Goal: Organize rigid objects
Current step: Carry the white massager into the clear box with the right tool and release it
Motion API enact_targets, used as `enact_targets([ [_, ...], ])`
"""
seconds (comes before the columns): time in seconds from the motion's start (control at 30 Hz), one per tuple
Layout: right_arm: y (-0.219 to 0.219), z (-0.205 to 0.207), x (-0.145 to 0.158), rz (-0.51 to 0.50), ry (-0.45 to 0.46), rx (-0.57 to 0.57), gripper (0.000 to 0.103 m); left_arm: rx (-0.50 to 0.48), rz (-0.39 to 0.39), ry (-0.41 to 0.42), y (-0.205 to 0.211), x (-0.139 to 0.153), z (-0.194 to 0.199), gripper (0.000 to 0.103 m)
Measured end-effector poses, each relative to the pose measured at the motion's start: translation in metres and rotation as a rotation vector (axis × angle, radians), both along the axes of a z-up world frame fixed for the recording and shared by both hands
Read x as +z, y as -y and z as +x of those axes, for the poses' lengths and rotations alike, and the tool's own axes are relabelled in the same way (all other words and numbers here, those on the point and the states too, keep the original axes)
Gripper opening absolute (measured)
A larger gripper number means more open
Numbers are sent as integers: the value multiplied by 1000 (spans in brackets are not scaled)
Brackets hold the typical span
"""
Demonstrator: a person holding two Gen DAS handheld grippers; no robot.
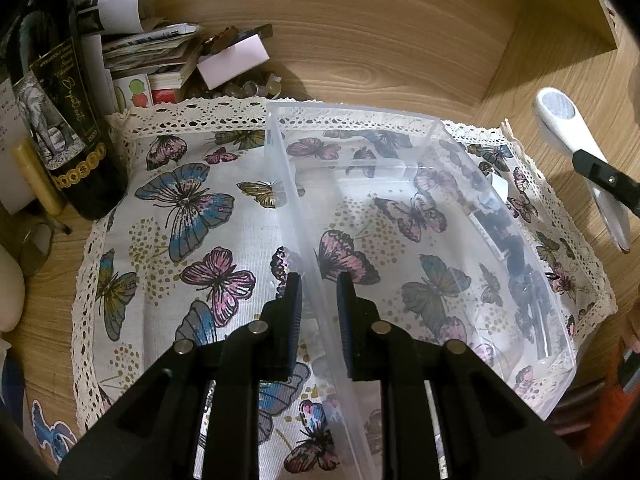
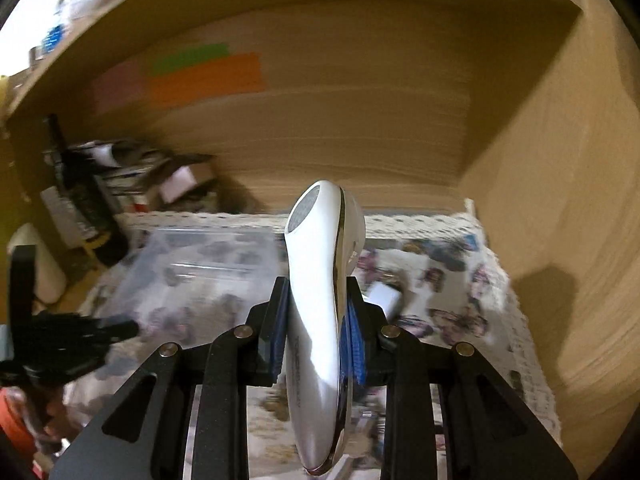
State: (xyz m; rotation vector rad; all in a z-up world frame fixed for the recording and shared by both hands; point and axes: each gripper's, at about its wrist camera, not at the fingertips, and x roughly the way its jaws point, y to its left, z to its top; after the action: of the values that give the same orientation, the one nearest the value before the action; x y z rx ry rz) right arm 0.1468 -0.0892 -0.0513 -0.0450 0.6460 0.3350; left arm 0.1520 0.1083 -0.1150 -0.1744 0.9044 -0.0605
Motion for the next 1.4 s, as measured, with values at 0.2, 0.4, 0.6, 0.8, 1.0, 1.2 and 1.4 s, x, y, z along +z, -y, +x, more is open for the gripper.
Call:
enact_targets([
  [0.2, -35, -4, -1, 2, -14, 86, 24, 9, -32, 2, -3, 0, 0, 18],
  [0.4, -66, 1, -7, -26, -51, 147, 24, 6, -33, 9, -4, 0, 0, 18],
  [0.6, -94, 12, -21, -86, -116, 195, 24, -1, -26, 16, -3, 0, 0, 18],
  [0.8, -114, 28, -41, -131, -197, 218, 24, -5, -30, 21, -3, 0, -1, 19],
  [1.0, -133, 41, -60, -177, -276, 246, 24, -11, -33, 23, -4, 0, -2, 19],
  [1.2, -145, 46, -72, -253, -323, 260, 24, -15, -26, 26, -2, 0, -3, 19],
  [1.4, -152, 44, -76, -300, -334, 277, 21, -16, -30, 25, -2, 0, -4, 19],
])
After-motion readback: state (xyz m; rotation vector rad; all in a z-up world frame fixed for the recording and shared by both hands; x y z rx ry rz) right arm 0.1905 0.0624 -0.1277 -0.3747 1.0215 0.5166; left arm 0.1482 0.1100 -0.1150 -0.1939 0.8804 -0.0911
